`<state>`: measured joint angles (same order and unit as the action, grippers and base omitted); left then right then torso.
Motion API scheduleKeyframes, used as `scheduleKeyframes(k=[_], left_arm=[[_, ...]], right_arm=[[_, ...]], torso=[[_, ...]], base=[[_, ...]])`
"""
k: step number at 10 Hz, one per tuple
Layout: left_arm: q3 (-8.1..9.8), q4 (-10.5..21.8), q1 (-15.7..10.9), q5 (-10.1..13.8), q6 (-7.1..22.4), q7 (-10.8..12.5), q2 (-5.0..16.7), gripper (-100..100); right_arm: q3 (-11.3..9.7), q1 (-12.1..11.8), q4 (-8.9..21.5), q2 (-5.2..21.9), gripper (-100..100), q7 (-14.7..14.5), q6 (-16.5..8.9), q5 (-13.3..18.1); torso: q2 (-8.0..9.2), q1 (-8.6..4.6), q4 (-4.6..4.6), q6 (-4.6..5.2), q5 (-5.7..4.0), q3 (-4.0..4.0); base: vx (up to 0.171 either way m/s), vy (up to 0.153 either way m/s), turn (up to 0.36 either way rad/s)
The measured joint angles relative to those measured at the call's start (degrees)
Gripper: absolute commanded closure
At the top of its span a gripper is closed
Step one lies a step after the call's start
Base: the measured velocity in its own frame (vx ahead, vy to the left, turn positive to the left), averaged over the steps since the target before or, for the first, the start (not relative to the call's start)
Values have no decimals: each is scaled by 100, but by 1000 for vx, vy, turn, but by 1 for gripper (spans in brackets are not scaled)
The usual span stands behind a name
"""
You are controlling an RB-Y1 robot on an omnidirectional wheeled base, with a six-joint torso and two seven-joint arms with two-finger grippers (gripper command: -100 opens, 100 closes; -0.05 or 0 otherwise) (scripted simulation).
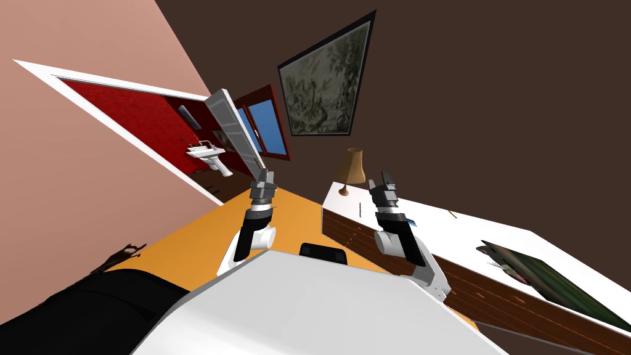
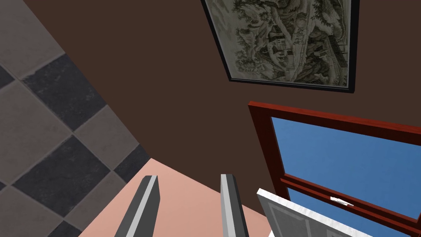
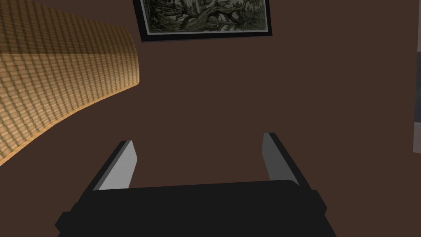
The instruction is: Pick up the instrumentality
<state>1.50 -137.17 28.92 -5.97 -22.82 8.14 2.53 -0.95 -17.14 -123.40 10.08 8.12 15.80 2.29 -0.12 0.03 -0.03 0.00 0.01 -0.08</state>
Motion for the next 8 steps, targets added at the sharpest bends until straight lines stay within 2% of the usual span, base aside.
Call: scheduleKeyframes(k=[1,2,3,4,6,8], left_arm=[[0,0,0,0,0,0,0,0],[0,0,0,0,0,0,0,0],[0,0,0,0,0,0,0,0],[0,0,0,0,0,0,0,0],[0,0,0,0,0,0,0,0],[0,0,0,0,0,0,0,0]], right_arm=[[55,102,192,46,-100,150,-121,-48],[80,149,243,65,-100,270,-285,-71],[105,297,412,64,-100,406,-458,-95],[128,297,437,91,-100,530,-627,-123],[172,457,662,93,-100,795,-958,-171],[202,517,721,105,-100,976,-1274,-210]], torso=[[0,1,0,0,0,0],[1,2,1,0,1,1],[-2,2,0,-1,0,-1],[1,1,0,0,1,1],[1,2,1,-1,0,1],[4,0,1,0,0,3]], base=[[23,17,-24],[29,17,-47],[26,16,-22],[24,16,-55],[18,11,-8],[21,14,-39]])
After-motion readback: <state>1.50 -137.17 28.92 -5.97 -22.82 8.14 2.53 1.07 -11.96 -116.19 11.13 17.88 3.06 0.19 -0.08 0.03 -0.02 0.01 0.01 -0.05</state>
